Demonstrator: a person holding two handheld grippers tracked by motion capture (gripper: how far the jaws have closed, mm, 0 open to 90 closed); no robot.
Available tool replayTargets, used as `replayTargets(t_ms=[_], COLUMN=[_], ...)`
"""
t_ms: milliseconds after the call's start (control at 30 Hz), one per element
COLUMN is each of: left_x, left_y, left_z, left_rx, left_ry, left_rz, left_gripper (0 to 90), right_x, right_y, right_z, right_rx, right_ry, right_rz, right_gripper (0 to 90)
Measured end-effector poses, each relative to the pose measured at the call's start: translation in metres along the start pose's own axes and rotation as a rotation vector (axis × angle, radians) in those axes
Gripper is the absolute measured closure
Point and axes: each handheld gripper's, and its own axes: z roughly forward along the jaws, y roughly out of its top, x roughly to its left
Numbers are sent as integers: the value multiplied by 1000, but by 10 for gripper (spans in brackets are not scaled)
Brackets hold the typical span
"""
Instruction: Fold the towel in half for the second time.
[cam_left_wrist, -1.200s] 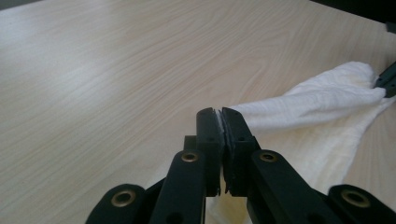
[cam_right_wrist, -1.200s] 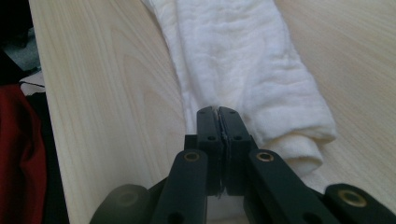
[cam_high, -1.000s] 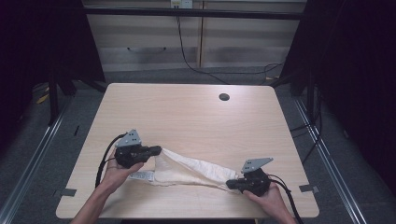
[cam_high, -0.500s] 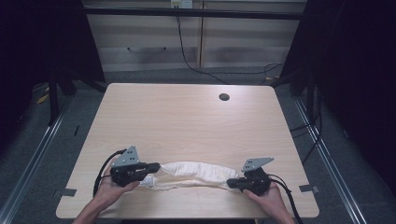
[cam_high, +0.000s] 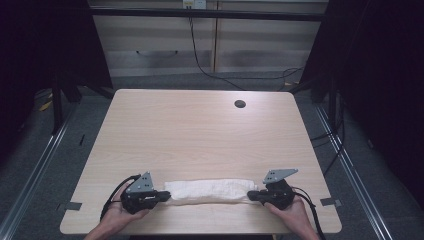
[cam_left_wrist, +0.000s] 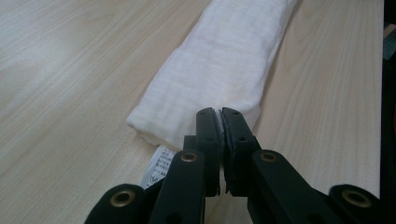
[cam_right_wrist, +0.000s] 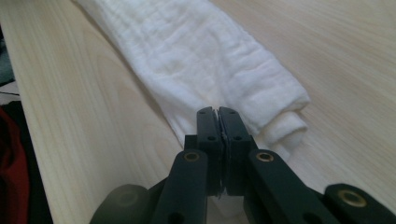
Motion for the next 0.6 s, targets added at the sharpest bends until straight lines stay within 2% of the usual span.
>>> replayTargets(t_ms=[33,67,133,167,233,433,533,600], left_x=[0,-1,-2,-3,1,19,20,21], left_y=[0,-1,-1,0,0,9,10,9], left_z=[1,3,7,7,11,22,24,23], left_rx=[5,16,22,23,12,5,5,5], left_ry=[3,29,34,44,34,41,43,32], left_rz=[6,26,42,34,23,-27,-20,-43], left_gripper=[865,865,866,866,867,864,861,845], right_x=[-1,-1,0,0,1,-3,-8,-10], right_y=[0,-1,-1,-1,-3,1,2,0], right_z=[-1,-2,-3,-3,-3,0,0,0], right_rx=[0,7,13,6,4,-6,-12,-31], right_ry=[-9,-18,-34,-48,-67,-134,-143,-128], right_rz=[-8,-2,-4,-8,-19,11,21,42], right_gripper=[886,886,886,886,886,886,885,879])
